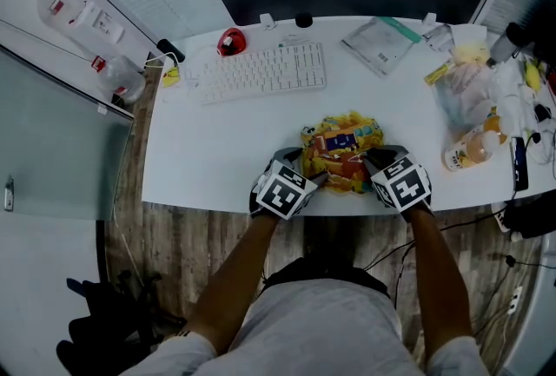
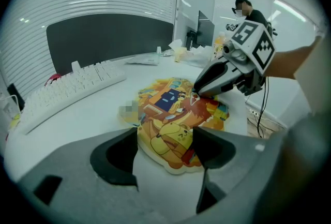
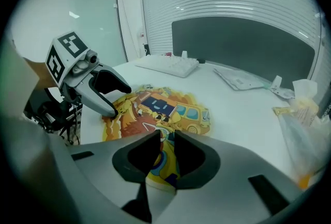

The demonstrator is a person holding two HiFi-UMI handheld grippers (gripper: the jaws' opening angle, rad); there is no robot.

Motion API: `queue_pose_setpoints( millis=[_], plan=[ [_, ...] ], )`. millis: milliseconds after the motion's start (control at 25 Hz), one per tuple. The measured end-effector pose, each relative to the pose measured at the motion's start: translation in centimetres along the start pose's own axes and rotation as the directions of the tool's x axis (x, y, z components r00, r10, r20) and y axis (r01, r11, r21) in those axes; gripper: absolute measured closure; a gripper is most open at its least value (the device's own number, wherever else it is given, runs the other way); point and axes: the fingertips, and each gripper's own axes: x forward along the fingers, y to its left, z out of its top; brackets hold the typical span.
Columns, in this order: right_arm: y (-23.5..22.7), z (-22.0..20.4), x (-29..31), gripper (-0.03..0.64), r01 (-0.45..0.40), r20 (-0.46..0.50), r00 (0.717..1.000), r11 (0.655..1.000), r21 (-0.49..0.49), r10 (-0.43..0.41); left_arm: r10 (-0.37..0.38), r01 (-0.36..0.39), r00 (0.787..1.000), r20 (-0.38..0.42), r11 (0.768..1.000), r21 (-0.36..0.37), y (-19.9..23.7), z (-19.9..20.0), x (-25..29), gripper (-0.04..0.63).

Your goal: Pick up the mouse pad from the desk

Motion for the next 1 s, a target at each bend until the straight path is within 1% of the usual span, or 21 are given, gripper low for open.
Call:
queue_pose_setpoints(
  millis=[120,160,200,240,480,600,680,800,920,1000],
  plan=[
    [-0.2,-0.1,-0.1,0.517,0.016,0.005,1.000,1.000,0.010,-0.016,0.004,-0.004,1.000,0.007,1.000,-0.006,-0.1,0.0,0.0,0.250],
    [-0.3,-0.1,-0.2,0.464,0.015,0.008,1.000,1.000,0.022,-0.015,0.006,-0.006,1.000,0.008,1.000,-0.007,-0.1,0.0,0.0,0.250],
    [-0.3,-0.2,-0.2,0.432,0.012,0.011,1.000,0.999,0.032,-0.012,0.007,-0.007,1.000,0.008,1.000,-0.008,-0.1,0.0,0.0,0.252],
    [-0.4,-0.2,-0.2,0.418,0.011,0.013,1.000,0.999,0.037,-0.011,0.009,-0.009,1.000,0.009,1.000,-0.009,-0.1,0.0,0.0,0.253],
    [-1.9,-0.2,-0.8,0.382,0.062,0.018,0.998,0.997,0.040,-0.063,0.016,-0.016,1.000,0.017,1.000,-0.012,-0.1,0.0,-0.1,0.260],
    [-3.1,-0.6,-0.9,0.360,0.083,0.004,0.997,0.995,0.050,-0.083,0.019,-0.019,1.000,0.022,1.000,-0.013,-0.1,0.0,-0.1,0.265],
    [-3.6,-1.0,-0.6,0.336,0.059,-0.008,0.998,0.995,0.080,-0.059,0.024,-0.023,0.999,0.029,1.000,-0.013,-0.1,0.0,-0.1,0.269],
    [-3.7,-1.1,-0.4,0.332,0.011,-0.003,1.000,0.992,0.125,-0.011,0.028,-0.028,0.999,0.036,1.000,-0.014,-0.2,0.0,-0.1,0.275],
    [-3.1,-0.8,-0.4,0.333,-0.010,0.008,1.000,0.993,0.121,0.009,0.033,-0.033,0.999,0.042,0.999,-0.013,-0.1,0.0,-0.1,0.281],
    [-2.9,-0.7,-0.4,0.333,-0.007,0.015,1.000,0.993,0.122,0.005,0.035,-0.035,0.998,0.047,0.999,-0.011,-0.3,0.1,-0.2,0.286]
  ],
)
